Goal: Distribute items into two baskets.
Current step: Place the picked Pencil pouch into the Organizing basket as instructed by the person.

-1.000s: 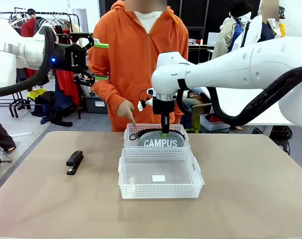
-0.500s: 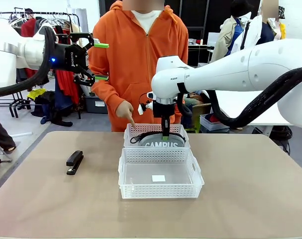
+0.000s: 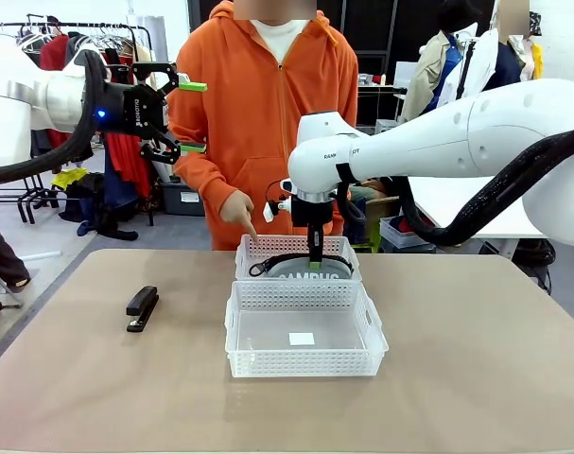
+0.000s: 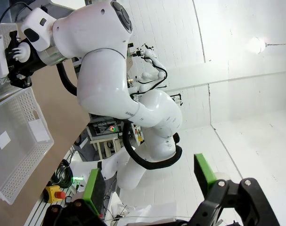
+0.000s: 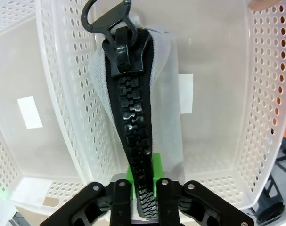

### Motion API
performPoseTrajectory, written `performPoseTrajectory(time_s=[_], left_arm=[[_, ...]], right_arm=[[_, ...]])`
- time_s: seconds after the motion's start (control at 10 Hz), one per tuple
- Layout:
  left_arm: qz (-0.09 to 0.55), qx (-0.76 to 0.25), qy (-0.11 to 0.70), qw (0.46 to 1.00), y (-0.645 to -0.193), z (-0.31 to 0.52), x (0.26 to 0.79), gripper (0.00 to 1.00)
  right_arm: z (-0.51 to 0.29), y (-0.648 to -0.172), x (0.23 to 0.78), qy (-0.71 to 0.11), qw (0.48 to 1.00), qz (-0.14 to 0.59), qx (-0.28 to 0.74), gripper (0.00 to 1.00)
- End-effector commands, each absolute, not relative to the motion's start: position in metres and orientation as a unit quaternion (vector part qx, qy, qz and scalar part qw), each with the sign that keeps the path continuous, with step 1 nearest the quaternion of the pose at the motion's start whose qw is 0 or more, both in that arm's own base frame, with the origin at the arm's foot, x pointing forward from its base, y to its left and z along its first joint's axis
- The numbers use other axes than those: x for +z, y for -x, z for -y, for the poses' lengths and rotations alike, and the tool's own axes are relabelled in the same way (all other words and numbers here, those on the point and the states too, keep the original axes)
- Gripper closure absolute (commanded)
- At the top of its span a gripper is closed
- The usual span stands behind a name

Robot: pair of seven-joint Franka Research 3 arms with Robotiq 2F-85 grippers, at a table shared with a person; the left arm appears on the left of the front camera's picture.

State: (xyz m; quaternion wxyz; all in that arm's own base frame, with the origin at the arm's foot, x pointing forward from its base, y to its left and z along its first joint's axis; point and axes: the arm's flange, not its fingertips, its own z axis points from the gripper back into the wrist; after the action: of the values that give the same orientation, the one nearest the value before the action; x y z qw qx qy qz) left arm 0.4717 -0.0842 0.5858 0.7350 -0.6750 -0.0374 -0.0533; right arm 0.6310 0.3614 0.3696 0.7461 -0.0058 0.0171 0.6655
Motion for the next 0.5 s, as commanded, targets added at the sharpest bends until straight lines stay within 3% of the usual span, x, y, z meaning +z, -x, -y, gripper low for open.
performPoseTrajectory(time_s=[0.0,0.2,0.4], left_arm=[[0.039,-0.054,0.676,0.734,-0.4704,0.0838,0.5877,0.00],[0.039,-0.054,0.676,0.734,-0.4704,0.0838,0.5877,0.00],[0.039,-0.054,0.676,0.734,-0.4704,0.0838,0.5877,0.00]], right_arm=[[-0.3604,-0.6294,0.3733,0.015,0.757,-0.010,0.653,0.42],[-0.3603,-0.6297,0.3758,0.013,0.760,-0.006,0.650,0.06],[-0.3581,-0.6313,0.3823,0.009,0.763,-0.001,0.647,0.00]])
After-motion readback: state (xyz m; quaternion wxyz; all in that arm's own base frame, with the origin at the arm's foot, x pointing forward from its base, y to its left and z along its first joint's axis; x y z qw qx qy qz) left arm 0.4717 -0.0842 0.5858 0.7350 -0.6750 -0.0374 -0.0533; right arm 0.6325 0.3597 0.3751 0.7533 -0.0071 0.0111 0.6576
